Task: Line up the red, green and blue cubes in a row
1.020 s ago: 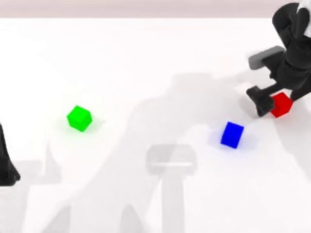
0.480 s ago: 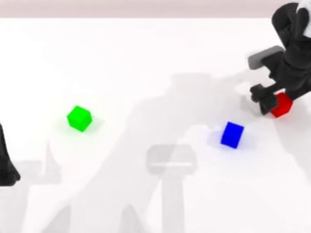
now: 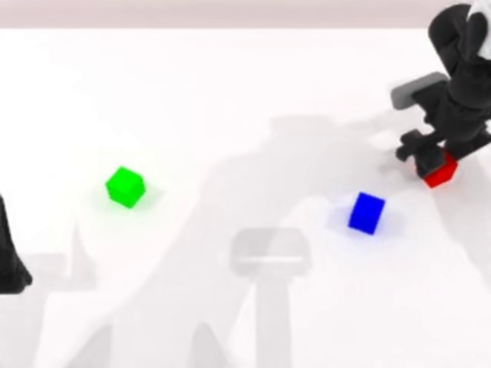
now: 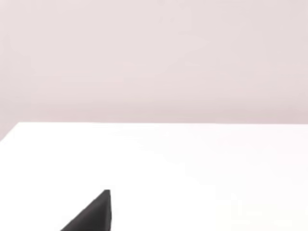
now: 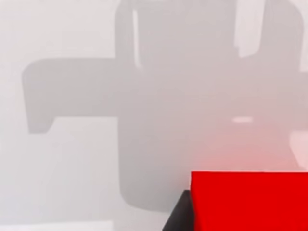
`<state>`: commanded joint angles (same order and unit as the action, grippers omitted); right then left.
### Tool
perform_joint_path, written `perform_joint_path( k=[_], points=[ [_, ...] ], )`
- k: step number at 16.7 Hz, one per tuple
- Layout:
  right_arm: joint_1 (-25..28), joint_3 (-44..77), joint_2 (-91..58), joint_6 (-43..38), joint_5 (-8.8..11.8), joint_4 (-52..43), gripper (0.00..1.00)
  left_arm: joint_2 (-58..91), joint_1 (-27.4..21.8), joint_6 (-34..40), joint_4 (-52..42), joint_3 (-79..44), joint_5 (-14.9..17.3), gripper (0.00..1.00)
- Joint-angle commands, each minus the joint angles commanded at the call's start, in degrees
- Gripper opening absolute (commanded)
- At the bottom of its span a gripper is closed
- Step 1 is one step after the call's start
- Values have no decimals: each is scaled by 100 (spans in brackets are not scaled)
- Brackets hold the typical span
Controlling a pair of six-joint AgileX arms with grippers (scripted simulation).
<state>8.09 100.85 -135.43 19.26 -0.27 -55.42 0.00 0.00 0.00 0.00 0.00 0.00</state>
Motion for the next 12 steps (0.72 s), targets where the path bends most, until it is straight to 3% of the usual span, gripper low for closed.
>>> perform_joint_path(
  k=[6,12],
  points=[
    [5,147,237,-40,66,-180,0,0,0,0,0,0,0,100],
    [36,992,514,-40,71,-1357,0,0,0,0,0,0,0,100]
  ],
)
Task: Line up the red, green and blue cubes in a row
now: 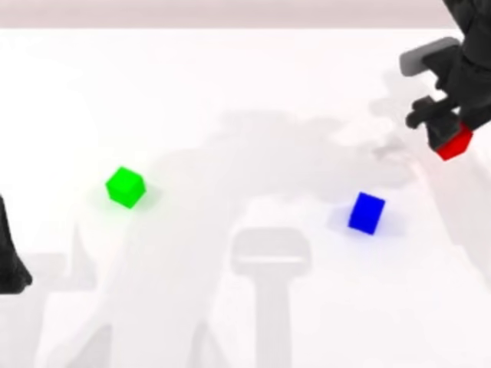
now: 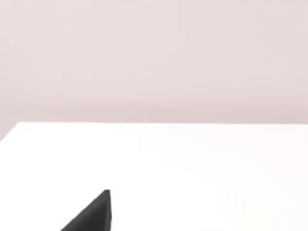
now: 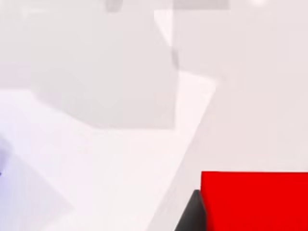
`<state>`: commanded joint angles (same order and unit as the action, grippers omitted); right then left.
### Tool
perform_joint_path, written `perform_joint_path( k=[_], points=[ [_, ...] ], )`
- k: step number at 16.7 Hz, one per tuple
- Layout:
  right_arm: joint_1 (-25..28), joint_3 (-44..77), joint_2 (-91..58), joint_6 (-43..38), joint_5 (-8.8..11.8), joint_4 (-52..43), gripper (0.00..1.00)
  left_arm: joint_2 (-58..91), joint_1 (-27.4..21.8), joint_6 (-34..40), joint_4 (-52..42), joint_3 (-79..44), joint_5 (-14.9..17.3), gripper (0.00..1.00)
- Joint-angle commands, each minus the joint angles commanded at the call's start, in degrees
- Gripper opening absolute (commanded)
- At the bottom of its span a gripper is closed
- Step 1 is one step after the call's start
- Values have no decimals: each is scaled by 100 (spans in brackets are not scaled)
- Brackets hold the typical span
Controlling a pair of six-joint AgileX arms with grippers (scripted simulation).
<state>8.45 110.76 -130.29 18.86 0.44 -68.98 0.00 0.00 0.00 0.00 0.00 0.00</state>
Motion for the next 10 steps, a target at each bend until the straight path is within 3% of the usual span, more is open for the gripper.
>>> perform_joint_path(
  k=[6,10],
  points=[
    [-18,80,29,-16,1,-87,0,0,0,0,0,0,0,100],
    [437,195,-20,-630,-20,-149,0,0,0,0,0,0,0,100]
  ],
)
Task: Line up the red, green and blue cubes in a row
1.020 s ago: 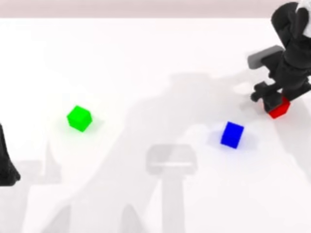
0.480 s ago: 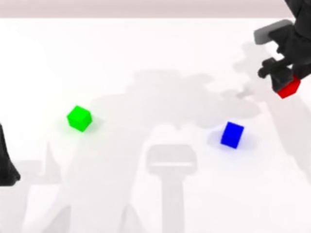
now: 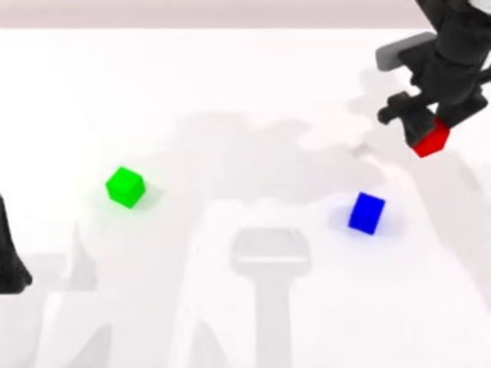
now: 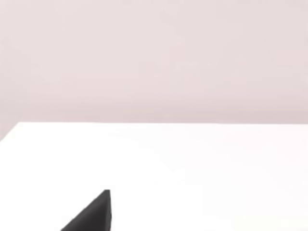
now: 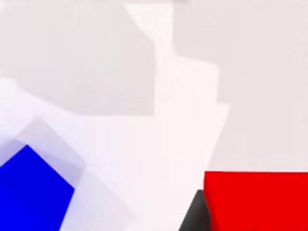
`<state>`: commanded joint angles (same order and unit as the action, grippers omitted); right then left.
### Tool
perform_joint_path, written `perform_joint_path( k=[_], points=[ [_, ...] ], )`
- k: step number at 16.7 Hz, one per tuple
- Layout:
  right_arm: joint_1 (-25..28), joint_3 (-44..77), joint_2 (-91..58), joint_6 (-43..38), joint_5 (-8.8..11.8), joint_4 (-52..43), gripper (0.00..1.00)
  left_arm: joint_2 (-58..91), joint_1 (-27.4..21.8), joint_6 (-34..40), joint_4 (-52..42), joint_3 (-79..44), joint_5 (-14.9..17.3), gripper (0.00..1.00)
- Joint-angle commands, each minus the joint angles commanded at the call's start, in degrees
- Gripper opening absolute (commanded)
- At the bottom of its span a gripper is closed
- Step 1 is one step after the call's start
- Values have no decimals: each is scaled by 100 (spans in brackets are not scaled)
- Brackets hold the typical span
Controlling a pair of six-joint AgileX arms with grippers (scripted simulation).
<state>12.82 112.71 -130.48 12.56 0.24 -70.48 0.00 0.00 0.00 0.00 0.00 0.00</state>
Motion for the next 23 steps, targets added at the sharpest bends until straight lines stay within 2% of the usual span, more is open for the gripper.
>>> perform_joint_path(
  k=[4,12,15,18,23],
  points=[
    [946,157,-79,-1430,-45,-138,0,0,0,0,0,0,0,100],
    [3330,255,-96,-5371,-110,-423,0,0,0,0,0,0,0,100],
    [4059,260,9,-6475,-153,-434,0,0,0,0,0,0,0,100],
    [4488,258,106,-7033,-196,-416,0,0,0,0,0,0,0,100],
    [4537,256,99,-7117,-192,-408,0,0,0,0,0,0,0,100]
  ],
)
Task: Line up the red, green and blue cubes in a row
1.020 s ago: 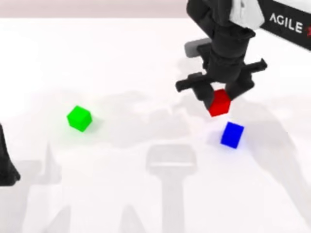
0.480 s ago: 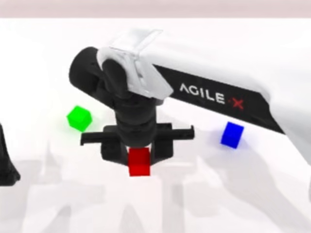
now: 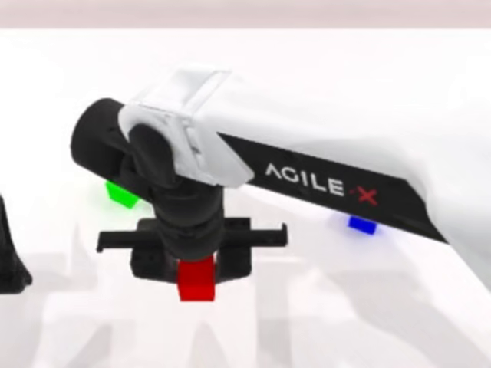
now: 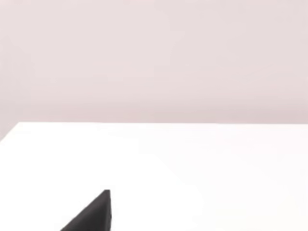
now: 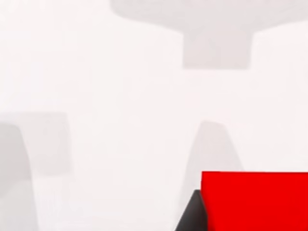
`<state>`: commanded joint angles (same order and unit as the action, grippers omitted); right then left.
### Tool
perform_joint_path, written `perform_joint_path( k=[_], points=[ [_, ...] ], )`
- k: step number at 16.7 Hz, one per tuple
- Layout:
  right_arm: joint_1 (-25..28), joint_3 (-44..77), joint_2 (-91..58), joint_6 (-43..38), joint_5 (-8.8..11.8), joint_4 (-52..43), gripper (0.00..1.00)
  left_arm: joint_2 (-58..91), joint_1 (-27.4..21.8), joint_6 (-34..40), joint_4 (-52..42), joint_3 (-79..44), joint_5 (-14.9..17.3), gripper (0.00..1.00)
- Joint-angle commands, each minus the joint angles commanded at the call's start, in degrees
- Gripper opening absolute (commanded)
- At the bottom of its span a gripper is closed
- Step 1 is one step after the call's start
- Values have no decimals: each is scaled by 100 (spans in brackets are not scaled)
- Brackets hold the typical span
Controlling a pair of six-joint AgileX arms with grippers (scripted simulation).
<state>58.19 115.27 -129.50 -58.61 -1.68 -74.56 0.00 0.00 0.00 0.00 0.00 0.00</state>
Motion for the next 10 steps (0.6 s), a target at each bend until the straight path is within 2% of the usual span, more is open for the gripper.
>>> perform_joint_path(
  k=[10],
  points=[
    [38,-1173,-226,-19,-15,1421,0,0,0,0,0,0,0,100]
  ],
)
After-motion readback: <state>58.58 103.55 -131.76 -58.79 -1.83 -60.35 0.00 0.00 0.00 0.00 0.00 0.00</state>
